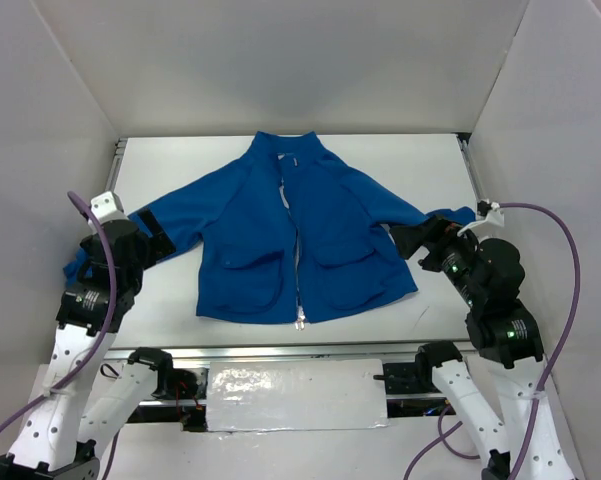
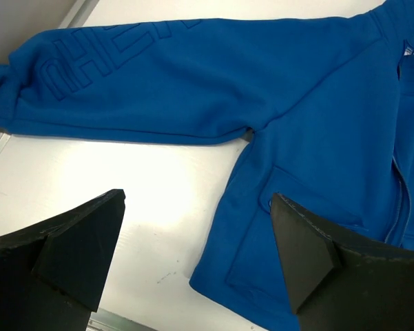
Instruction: Zip up the jacket
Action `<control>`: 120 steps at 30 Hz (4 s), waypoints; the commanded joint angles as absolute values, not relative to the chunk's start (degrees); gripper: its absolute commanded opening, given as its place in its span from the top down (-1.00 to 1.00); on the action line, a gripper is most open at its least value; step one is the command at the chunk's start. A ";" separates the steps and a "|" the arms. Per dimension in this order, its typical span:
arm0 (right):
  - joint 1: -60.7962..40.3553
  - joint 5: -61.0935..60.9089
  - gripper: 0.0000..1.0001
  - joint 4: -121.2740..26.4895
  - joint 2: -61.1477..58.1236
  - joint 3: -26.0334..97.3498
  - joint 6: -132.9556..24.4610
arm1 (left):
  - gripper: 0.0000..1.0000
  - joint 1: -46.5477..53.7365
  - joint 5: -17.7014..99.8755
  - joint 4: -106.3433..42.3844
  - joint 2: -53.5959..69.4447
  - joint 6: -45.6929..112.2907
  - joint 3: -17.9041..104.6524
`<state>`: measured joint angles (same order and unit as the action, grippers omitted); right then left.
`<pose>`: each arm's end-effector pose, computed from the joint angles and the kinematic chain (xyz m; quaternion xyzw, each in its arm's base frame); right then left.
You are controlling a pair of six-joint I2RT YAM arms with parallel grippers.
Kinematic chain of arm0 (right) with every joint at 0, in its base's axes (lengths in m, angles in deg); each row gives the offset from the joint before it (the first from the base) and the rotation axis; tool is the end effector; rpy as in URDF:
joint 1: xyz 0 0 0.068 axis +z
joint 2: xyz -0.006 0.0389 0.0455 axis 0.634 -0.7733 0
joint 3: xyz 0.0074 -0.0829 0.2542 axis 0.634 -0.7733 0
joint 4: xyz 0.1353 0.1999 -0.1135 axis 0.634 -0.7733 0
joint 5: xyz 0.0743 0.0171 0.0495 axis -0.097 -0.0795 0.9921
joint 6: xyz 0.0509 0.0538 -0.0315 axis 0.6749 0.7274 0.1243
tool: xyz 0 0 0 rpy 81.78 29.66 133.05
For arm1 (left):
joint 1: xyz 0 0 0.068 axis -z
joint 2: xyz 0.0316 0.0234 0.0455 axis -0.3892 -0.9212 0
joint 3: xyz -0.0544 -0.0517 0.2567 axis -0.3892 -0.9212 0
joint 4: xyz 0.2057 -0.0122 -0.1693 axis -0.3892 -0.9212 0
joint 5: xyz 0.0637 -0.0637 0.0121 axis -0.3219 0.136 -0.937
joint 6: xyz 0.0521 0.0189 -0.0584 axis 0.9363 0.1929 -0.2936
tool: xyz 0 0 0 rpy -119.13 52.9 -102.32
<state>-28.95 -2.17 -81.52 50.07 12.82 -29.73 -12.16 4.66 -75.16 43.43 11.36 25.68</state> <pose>0.1383 0.0322 0.3667 0.1102 0.7658 0.2603 0.5776 0.1734 0.0005 0.3400 -0.2884 0.7833 -0.0006 0.5507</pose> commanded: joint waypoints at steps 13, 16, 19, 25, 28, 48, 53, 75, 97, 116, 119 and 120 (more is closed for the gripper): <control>-28.36 3.07 -1.00 -71.47 60.34 8.00 -21.59 | -0.99 -12.36 22.24 -68.72 47.13 8.59 27.45; -28.27 3.86 -1.00 -75.27 54.79 9.77 -22.56 | -0.99 -10.09 28.85 -67.49 40.02 6.65 28.33; -28.27 4.92 -1.00 -75.62 52.24 9.07 -23.18 | -0.99 8.67 13.25 -65.46 30.36 1.48 28.77; -28.10 7.03 -1.00 -77.20 48.72 8.28 -25.38 | -0.74 27.63 13.92 -61.26 3.90 -9.07 32.38; -27.75 8.17 -1.00 -77.56 49.33 7.31 -26.08 | -0.42 28.95 16.47 -55.98 -1.47 -10.58 29.31; -25.72 6.77 -1.00 -76.24 48.28 4.85 -28.45 | 0.25 32.03 13.23 -60.10 -17.05 -15.32 32.82; -25.02 6.94 -1.00 -75.89 47.05 5.38 -28.72 | 0.54 32.11 11.38 -60.63 -13.18 -15.50 31.76; -6.14 18.82 -0.89 -34.49 7.86 0.52 -12.64 | 1.00 31.94 24.21 -42.34 15.39 0.67 18.32; 4.60 9.75 0.90 -32.39 -2.00 4.86 -11.40 | -0.97 31.94 24.91 -44.63 19.86 0.85 14.89; 2.75 28.56 1.00 -7.69 -0.15 -1.48 -0.77 | -0.66 32.03 33.53 -24.69 30.33 -0.74 -0.05; 2.75 28.30 1.00 -6.72 -0.32 -2.01 -0.07 | -0.24 31.94 33.18 -23.27 30.95 -0.91 -0.67; 2.75 28.30 1.00 -6.54 -0.41 -2.36 0.11 | -0.13 32.03 33.09 -23.19 31.12 -0.91 -0.58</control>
<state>2.76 25.74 -13.10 -1.38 -1.45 -1.86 31.77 32.73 -28.87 29.90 -0.84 -0.68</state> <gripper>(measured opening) 0.062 0.609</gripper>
